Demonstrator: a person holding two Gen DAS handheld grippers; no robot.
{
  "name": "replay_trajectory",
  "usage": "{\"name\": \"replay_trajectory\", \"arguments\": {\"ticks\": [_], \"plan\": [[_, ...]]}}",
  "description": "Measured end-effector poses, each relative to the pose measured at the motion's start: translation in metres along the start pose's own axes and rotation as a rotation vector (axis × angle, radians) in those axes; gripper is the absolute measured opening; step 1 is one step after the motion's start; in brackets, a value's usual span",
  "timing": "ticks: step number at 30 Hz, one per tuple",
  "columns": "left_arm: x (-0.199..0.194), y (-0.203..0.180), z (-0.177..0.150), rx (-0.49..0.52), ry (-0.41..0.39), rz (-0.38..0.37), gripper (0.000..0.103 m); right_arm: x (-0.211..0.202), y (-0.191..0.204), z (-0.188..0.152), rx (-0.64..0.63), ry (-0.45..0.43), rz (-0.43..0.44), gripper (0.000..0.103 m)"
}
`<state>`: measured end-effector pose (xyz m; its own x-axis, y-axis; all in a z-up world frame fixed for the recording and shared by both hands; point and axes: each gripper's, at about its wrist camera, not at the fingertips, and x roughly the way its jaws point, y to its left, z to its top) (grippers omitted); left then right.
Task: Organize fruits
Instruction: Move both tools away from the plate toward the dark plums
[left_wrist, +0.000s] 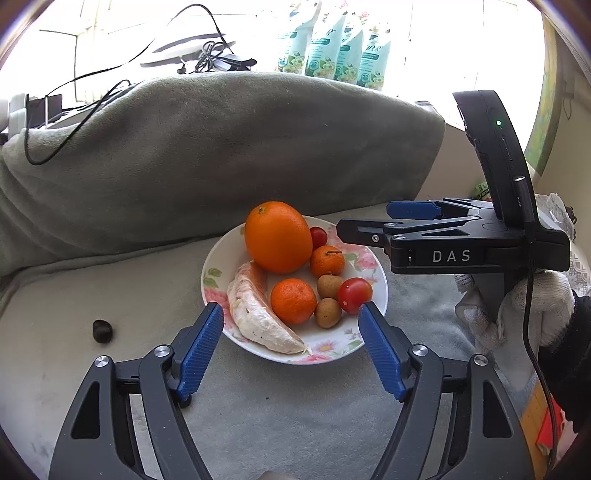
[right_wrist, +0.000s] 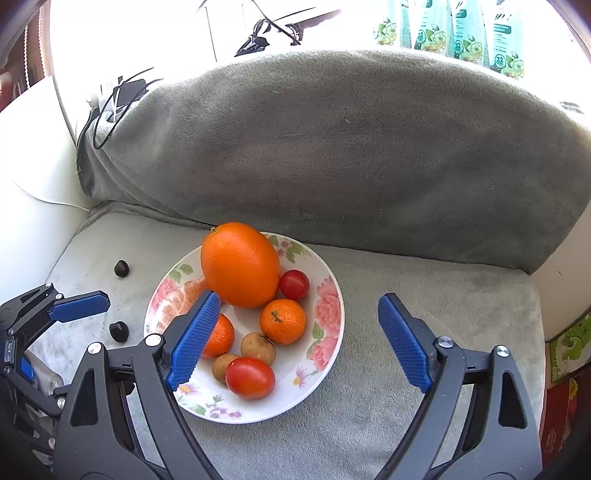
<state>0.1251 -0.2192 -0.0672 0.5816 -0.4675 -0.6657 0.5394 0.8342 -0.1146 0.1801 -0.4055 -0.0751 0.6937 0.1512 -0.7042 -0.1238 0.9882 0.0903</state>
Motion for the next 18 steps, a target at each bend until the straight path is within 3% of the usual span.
{"name": "replay_trajectory", "arguments": {"ticks": [18], "plan": [[-0.022, 0.034, -0.002, -0.036, -0.029, 0.068, 0.075, -0.032, 0.029, -0.011, -0.026, -0.052, 0.032, 0.09]]}}
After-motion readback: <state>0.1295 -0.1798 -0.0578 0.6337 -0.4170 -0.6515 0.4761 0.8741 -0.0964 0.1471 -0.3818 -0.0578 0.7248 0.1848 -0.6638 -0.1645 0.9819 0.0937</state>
